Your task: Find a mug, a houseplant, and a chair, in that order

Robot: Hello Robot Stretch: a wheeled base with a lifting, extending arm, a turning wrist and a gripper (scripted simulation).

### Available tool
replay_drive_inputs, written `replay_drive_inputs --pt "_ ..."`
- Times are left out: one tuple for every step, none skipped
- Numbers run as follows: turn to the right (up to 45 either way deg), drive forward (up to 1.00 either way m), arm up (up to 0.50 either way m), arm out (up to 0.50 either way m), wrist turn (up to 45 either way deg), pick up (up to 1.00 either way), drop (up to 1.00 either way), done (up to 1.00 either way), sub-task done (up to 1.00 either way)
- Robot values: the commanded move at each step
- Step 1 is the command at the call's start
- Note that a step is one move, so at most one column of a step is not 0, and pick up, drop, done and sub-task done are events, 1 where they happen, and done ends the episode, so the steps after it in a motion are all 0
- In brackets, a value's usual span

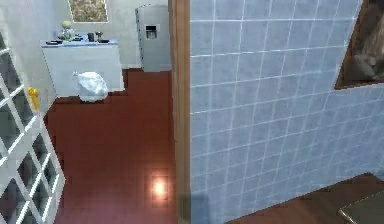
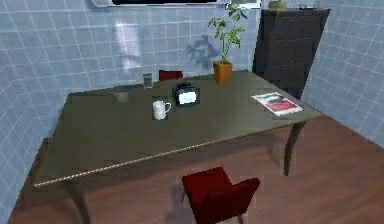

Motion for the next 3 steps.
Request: replay_drive_inputs --pt "-39.0 0.0 0.0 0.0 0.0 0.0 0.0 0.0 0.0" --pt "0.0 0.8 0.0 0.0 0.0 0.0 0.0 0.0 0.0" --pt "39.0 0.0 0.0 0.0 0.0 0.0 0.0 0.0 0.0"
